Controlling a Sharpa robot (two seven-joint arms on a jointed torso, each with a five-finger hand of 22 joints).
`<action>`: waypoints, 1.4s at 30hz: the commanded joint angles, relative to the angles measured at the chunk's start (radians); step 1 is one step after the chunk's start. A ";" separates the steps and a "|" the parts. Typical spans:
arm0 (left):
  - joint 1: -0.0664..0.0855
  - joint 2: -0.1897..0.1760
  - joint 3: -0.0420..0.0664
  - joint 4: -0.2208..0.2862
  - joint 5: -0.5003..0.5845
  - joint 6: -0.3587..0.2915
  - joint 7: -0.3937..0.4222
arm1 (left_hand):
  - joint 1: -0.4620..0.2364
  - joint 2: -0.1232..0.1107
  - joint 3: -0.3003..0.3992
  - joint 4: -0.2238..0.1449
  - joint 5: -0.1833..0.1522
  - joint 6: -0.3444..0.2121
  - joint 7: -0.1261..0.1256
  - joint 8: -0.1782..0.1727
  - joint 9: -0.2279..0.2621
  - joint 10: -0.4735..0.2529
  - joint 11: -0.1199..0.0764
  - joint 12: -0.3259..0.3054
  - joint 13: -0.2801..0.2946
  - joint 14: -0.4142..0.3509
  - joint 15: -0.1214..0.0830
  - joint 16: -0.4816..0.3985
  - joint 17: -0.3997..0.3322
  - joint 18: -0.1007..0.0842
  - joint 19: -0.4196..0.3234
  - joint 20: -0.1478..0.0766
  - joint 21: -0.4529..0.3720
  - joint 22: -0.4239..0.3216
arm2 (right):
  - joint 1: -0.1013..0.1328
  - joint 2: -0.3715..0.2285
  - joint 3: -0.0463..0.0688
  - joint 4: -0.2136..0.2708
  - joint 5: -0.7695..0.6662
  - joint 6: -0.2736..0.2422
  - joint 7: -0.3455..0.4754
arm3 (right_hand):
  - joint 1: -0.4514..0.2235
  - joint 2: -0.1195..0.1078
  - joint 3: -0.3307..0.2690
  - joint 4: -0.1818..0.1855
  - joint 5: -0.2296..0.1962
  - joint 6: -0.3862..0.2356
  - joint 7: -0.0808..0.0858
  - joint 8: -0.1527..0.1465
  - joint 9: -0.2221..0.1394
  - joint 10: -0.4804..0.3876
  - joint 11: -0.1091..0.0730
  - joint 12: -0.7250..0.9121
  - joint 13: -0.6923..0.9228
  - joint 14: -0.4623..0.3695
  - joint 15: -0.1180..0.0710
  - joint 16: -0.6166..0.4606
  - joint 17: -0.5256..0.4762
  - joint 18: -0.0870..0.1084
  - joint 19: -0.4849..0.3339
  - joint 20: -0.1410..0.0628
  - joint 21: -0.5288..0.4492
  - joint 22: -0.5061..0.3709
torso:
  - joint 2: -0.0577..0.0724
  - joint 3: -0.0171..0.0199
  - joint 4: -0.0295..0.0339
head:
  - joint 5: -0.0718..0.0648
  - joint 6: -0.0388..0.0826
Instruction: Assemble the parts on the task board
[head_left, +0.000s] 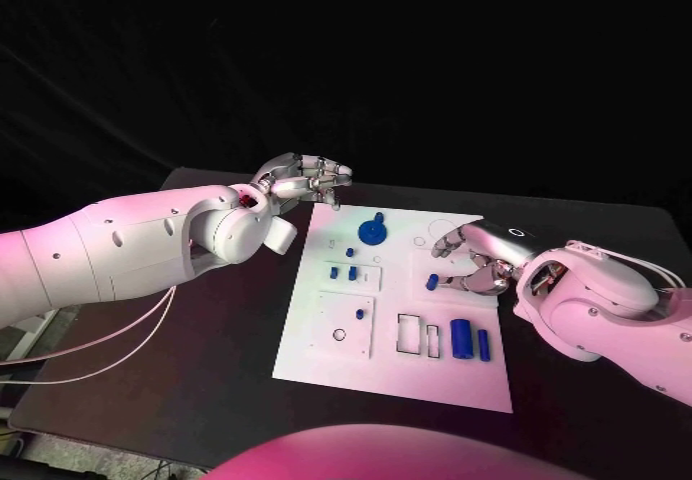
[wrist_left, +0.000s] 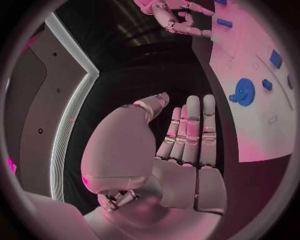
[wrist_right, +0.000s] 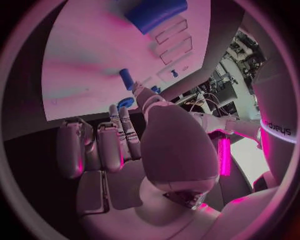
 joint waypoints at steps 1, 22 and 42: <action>-0.001 0.002 0.000 0.001 0.001 0.020 0.008 | -0.009 0.004 0.002 -0.006 0.004 -0.010 0.016 0.006 0.001 -0.008 0.000 0.004 -0.001 -0.003 0.004 -0.006 0.001 0.017 0.000 0.004 -0.007 -0.001 | -0.003 0.011 -0.002 -0.013 -0.008 0.083 0.002 | 0.011 0.000 0.003 0.009 -0.005 0.010 -0.001 0.004 -0.003 0.015 -0.001 0.011 -0.001 0.032 0.002 0.000 -0.001 0.014 0.005 0.004 -0.003 0.191 | 0.001 0.0000 0.0007 | 0.001 -0.003; -0.001 0.000 0.000 0.002 0.001 0.019 0.006 | -0.010 0.006 0.002 -0.007 0.004 -0.010 0.016 0.008 0.001 -0.009 0.001 0.005 -0.001 -0.003 0.005 -0.006 0.001 0.017 0.000 0.004 -0.007 -0.002 | -0.024 0.058 -0.009 -0.058 -0.015 0.068 0.008 | -0.036 -0.011 0.271 -0.002 -0.026 0.090 0.017 0.042 -0.036 0.187 -0.035 0.021 -0.008 0.040 -0.028 0.013 0.010 -0.001 0.037 -0.025 0.065 0.214 | 0.001 0.0001 -0.0002 | 0.004 -0.011; -0.001 -0.002 0.000 0.004 0.001 0.021 0.000 | -0.011 0.006 0.002 -0.008 0.004 -0.010 0.016 0.009 0.002 -0.010 0.001 0.006 -0.001 -0.004 0.005 -0.006 0.001 0.018 0.000 0.004 -0.007 -0.002 | -0.027 0.070 -0.009 -0.063 -0.044 0.041 -0.034 | -0.066 -0.014 0.347 -0.033 -0.032 0.136 0.009 0.081 -0.017 0.260 -0.050 0.022 0.009 0.043 -0.039 0.019 0.015 -0.010 0.054 -0.034 0.109 0.226 | 0.000 -0.0003 0.0002 | 0.007 -0.016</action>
